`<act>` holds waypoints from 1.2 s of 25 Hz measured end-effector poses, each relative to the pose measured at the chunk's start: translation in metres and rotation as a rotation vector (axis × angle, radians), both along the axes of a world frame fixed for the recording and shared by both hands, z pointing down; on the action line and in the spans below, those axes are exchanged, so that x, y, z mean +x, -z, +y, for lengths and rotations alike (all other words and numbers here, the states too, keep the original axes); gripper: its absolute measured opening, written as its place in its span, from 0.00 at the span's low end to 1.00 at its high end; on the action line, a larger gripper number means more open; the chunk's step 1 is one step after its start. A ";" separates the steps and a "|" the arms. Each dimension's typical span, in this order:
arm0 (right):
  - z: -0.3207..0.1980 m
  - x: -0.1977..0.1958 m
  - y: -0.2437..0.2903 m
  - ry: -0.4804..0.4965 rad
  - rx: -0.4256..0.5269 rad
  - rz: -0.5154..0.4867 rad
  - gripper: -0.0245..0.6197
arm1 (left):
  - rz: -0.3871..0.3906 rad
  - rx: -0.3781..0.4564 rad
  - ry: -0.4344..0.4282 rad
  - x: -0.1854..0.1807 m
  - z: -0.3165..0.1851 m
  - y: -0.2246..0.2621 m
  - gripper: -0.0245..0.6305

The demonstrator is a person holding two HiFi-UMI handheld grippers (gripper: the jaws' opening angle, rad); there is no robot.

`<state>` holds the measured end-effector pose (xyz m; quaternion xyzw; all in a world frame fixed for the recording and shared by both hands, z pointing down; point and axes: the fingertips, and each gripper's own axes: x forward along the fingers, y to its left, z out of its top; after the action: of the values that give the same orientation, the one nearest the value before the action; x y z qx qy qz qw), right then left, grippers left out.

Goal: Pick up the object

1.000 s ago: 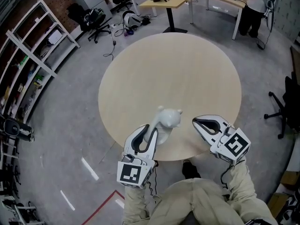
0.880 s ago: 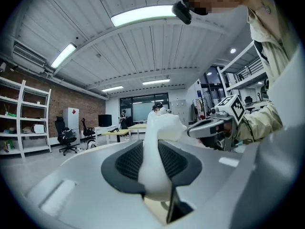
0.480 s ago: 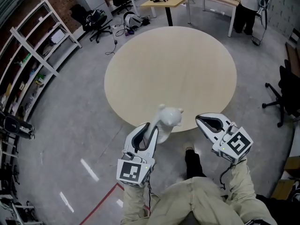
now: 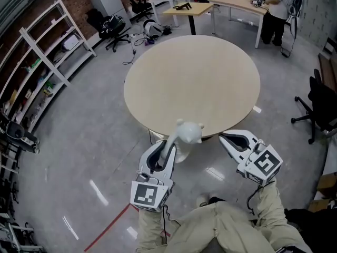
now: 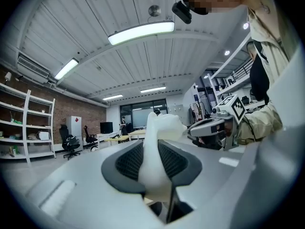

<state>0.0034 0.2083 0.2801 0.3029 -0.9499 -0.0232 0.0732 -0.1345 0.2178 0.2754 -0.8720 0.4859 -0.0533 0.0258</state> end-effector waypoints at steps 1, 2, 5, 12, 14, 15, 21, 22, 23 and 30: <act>0.002 -0.001 0.003 0.006 0.001 0.001 0.04 | 0.003 0.005 0.003 0.000 0.002 0.003 0.19; 0.006 -0.002 0.006 0.013 0.001 0.002 0.04 | 0.006 0.006 0.006 0.000 0.005 0.006 0.19; 0.015 -0.007 0.015 0.025 0.007 -0.001 0.04 | 0.014 0.006 0.018 -0.005 0.013 0.012 0.19; 0.023 0.006 0.021 0.031 0.010 0.000 0.04 | 0.009 0.004 0.014 0.008 0.014 0.014 0.19; 0.021 0.003 0.026 0.029 0.015 -0.004 0.04 | 0.011 0.008 0.004 0.008 0.011 0.019 0.19; 0.021 0.006 0.026 0.029 0.014 -0.002 0.04 | 0.011 0.012 0.006 0.010 0.010 0.020 0.19; 0.024 0.017 0.023 0.032 0.019 -0.007 0.04 | 0.011 0.012 -0.001 0.024 0.012 0.018 0.19; 0.024 0.014 0.024 0.031 0.020 -0.006 0.04 | 0.009 0.014 -0.001 0.021 0.011 0.019 0.19; 0.023 0.011 0.024 0.031 0.021 -0.003 0.04 | 0.007 0.020 -0.003 0.017 0.011 0.020 0.19; 0.020 0.033 0.017 0.031 0.027 -0.005 0.04 | 0.003 0.022 0.000 0.039 0.009 0.013 0.19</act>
<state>0.0362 0.2285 0.2631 0.2890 -0.9543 -0.0367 0.0663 -0.0954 0.2270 0.2623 -0.8718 0.4864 -0.0465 0.0348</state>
